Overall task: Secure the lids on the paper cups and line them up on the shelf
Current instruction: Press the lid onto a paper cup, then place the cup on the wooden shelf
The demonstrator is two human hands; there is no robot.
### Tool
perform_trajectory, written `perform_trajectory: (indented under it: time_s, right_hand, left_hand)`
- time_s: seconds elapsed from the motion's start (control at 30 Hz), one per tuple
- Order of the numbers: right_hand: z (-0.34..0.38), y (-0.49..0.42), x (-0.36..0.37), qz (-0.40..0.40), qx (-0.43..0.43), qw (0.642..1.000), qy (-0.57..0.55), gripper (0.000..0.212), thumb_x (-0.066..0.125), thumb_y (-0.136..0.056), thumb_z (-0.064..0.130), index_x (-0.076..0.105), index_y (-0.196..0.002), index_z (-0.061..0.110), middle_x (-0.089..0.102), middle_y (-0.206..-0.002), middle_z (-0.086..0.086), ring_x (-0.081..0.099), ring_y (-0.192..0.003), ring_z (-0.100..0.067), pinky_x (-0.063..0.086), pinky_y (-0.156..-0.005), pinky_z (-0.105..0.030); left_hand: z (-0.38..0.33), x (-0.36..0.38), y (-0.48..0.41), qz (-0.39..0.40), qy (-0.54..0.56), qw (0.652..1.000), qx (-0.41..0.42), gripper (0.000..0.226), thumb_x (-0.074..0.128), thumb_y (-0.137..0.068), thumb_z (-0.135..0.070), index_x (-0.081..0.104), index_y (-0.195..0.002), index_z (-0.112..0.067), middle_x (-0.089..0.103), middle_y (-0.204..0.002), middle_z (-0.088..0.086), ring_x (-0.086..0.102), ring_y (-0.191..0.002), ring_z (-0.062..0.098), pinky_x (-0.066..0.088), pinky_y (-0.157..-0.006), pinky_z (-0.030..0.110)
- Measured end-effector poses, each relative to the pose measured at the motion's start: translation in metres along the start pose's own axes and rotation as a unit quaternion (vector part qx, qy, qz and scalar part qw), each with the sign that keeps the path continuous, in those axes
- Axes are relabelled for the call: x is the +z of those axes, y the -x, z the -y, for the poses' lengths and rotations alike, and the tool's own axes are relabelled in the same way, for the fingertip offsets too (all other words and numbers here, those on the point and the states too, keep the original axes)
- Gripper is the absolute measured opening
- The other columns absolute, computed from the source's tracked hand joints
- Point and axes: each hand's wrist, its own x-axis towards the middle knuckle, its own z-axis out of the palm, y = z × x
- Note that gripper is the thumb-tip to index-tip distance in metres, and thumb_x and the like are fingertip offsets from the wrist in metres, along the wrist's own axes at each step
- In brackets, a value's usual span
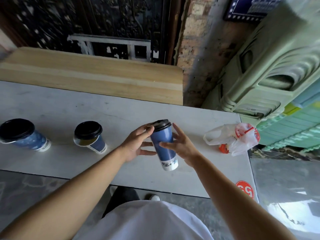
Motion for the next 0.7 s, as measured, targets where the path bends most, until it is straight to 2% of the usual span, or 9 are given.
perform_trajectory:
  time_s: [0.07,0.13,0.2,0.3,0.37,0.43,0.57,0.63,0.7]
  right_hand:
    - [0.003,-0.004,0.002,0.002,-0.008,1.0,0.029,0.084,0.09,-0.063,0.026,0.053,-0.138,0.025,0.07,-0.121,-0.007,0.07,-0.108,-0.028,0.054,-0.099,-0.053]
    - [0.006,-0.008,0.004,-0.008,-0.001,0.999,0.045,0.072,0.089,-0.059,0.032,0.06,-0.124,0.021,0.073,-0.111,-0.009,0.071,-0.101,-0.032,0.055,-0.095,-0.057]
    - [0.007,-0.015,0.003,-0.033,0.01,0.998,0.052,0.075,0.09,-0.053,0.039,0.061,-0.119,0.02,0.072,-0.109,-0.012,0.07,-0.101,-0.035,0.055,-0.094,-0.058]
    - [0.015,-0.029,0.001,-0.052,0.032,0.994,0.09,0.067,0.093,-0.057,0.035,0.06,-0.114,0.021,0.07,-0.111,-0.014,0.068,-0.102,-0.037,0.055,-0.093,-0.054]
    - [0.022,-0.043,0.001,-0.049,0.057,0.989,0.129,0.056,0.091,-0.069,0.023,0.057,-0.114,0.021,0.069,-0.11,-0.013,0.068,-0.099,-0.033,0.056,-0.089,-0.049]
    - [0.034,-0.059,0.002,-0.041,0.07,0.977,0.196,0.059,0.09,-0.071,0.026,0.055,-0.118,0.022,0.068,-0.109,-0.006,0.068,-0.095,-0.027,0.058,-0.085,-0.046]
    - [0.067,-0.094,0.008,0.0,0.055,0.913,0.403,0.072,0.086,-0.073,0.035,0.048,-0.132,0.018,0.059,-0.11,0.0,0.057,-0.098,-0.023,0.046,-0.074,-0.032]
    - [0.087,-0.114,0.01,0.037,0.041,0.872,0.486,0.07,0.084,-0.073,0.035,0.048,-0.13,0.018,0.062,-0.111,-0.003,0.059,-0.099,-0.025,0.052,-0.078,-0.036]
    - [0.104,-0.135,0.012,0.075,0.022,0.809,0.582,0.071,0.082,-0.071,0.039,0.047,-0.129,0.018,0.064,-0.115,-0.006,0.062,-0.101,-0.03,0.055,-0.078,-0.04]
  left_hand:
    - [-0.002,0.004,0.0,-0.003,0.056,0.998,-0.01,0.045,0.066,-0.085,-0.058,0.067,-0.121,-0.03,0.066,-0.124,0.006,0.068,-0.106,0.035,0.06,-0.083,0.051]
    - [-0.003,0.006,-0.003,-0.035,0.107,0.993,-0.02,0.044,0.055,-0.093,-0.059,0.066,-0.122,-0.028,0.068,-0.121,0.005,0.069,-0.106,0.035,0.06,-0.079,0.047]
    - [0.0,0.006,-0.01,-0.097,0.088,0.991,-0.015,0.047,0.044,-0.099,-0.058,0.064,-0.124,-0.023,0.069,-0.12,0.005,0.071,-0.102,0.032,0.061,-0.074,0.043]
    - [0.012,0.003,-0.028,-0.199,-0.123,0.971,0.048,0.029,0.046,-0.103,-0.043,0.063,-0.113,-0.022,0.07,-0.118,0.005,0.069,-0.089,0.025,0.06,-0.083,0.043]
    - [0.023,-0.006,-0.045,-0.228,-0.272,0.932,0.072,0.024,0.055,-0.099,-0.03,0.062,-0.118,-0.018,0.068,-0.123,0.007,0.065,-0.103,0.026,0.051,-0.094,0.033]
    - [0.037,-0.014,-0.064,-0.209,-0.423,0.88,0.058,0.043,0.059,-0.095,-0.026,0.051,-0.135,-0.012,0.056,-0.137,0.012,0.054,-0.122,0.032,0.044,-0.099,0.034]
    - [0.057,-0.032,-0.098,-0.253,-0.587,0.766,0.069,0.072,0.067,-0.087,-0.032,0.037,-0.149,-0.011,0.031,-0.156,0.023,0.033,-0.138,0.048,0.039,-0.108,0.053]
    - [0.066,-0.04,-0.113,-0.239,-0.607,0.757,0.036,0.081,0.064,-0.089,-0.038,0.026,-0.156,-0.013,0.016,-0.164,0.023,0.017,-0.148,0.051,0.021,-0.117,0.06]
    - [0.076,-0.051,-0.123,-0.247,-0.605,0.757,0.025,0.084,0.064,-0.088,-0.042,0.026,-0.157,-0.012,0.015,-0.164,0.024,0.016,-0.148,0.051,0.017,-0.117,0.065]
